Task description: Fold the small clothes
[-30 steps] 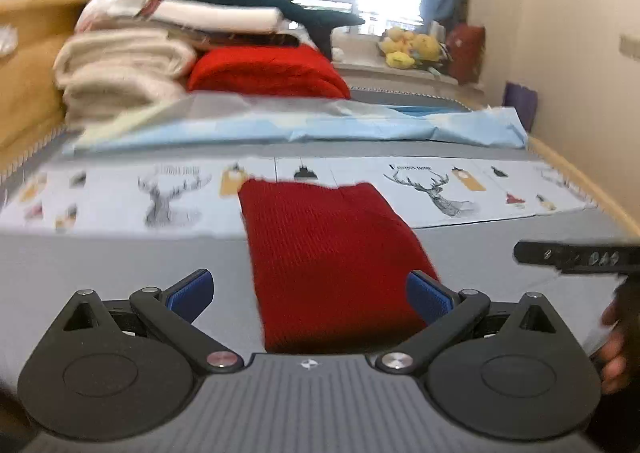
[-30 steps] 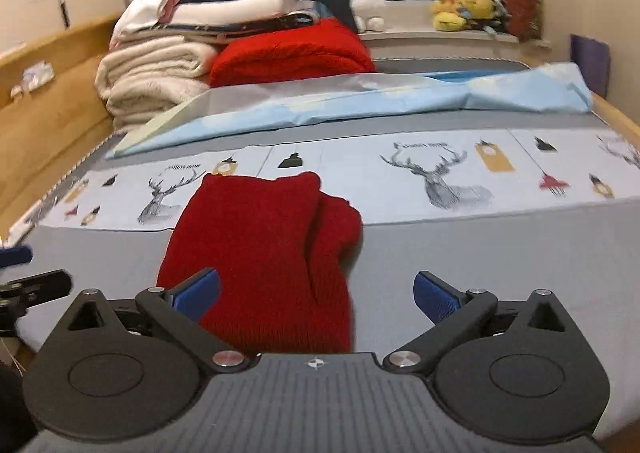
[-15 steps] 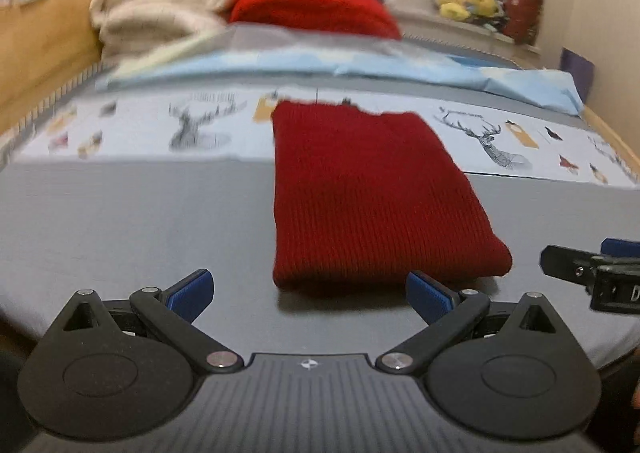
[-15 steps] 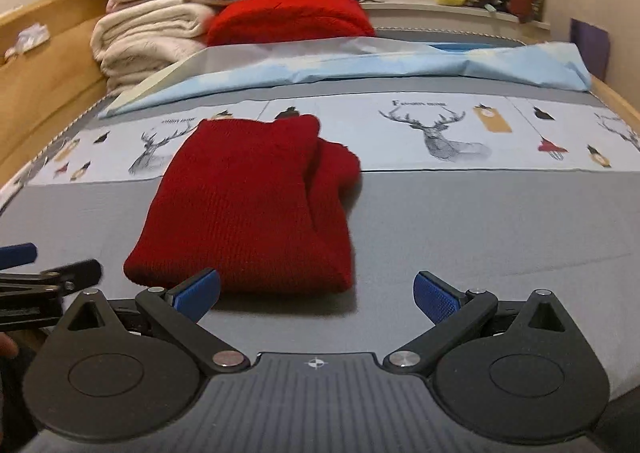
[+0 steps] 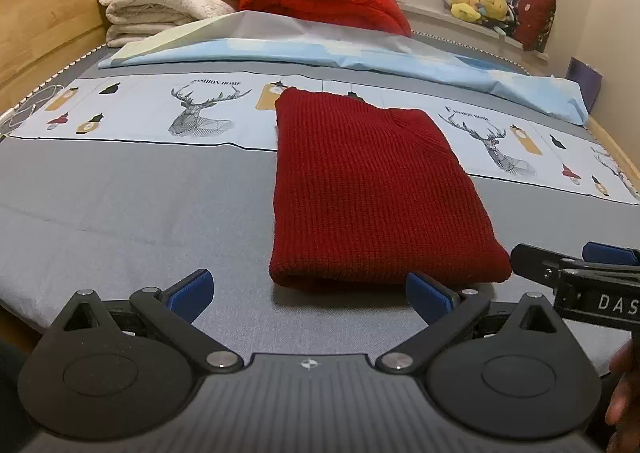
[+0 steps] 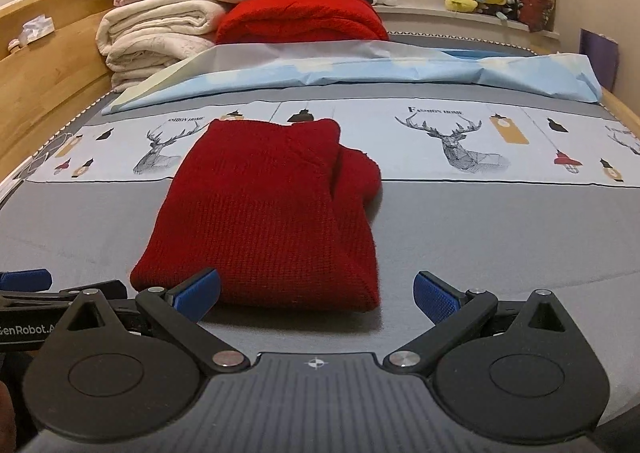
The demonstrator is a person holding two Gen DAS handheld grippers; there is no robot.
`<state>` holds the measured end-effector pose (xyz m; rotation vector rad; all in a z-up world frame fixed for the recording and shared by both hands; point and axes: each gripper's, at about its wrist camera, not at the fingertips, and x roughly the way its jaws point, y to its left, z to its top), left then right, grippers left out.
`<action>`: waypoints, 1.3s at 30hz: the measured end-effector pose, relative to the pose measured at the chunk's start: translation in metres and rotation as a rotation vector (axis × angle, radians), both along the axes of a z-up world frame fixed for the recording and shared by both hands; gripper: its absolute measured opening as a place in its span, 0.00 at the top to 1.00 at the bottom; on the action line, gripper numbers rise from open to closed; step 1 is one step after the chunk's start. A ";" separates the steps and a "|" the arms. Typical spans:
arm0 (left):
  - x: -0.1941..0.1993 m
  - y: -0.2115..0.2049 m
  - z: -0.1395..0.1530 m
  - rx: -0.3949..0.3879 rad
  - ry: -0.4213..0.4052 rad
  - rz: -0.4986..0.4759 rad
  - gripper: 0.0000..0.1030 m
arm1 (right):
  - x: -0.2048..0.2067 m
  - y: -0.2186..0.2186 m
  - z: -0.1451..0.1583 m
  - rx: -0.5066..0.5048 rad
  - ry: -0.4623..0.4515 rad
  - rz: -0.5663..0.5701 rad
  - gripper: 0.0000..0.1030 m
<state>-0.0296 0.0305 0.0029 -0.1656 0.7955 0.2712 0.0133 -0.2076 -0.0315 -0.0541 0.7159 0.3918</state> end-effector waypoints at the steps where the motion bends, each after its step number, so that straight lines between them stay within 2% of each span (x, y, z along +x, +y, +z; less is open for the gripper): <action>1: 0.000 0.001 0.000 -0.002 0.001 -0.002 0.01 | -0.001 0.002 0.000 -0.004 -0.003 0.004 0.01; 9: 0.003 0.001 -0.002 -0.002 0.006 -0.011 0.01 | -0.004 0.014 -0.001 -0.037 -0.024 0.038 0.01; 39: 0.005 0.000 -0.005 -0.007 0.013 -0.014 0.01 | -0.005 0.018 0.000 -0.046 -0.017 0.035 0.01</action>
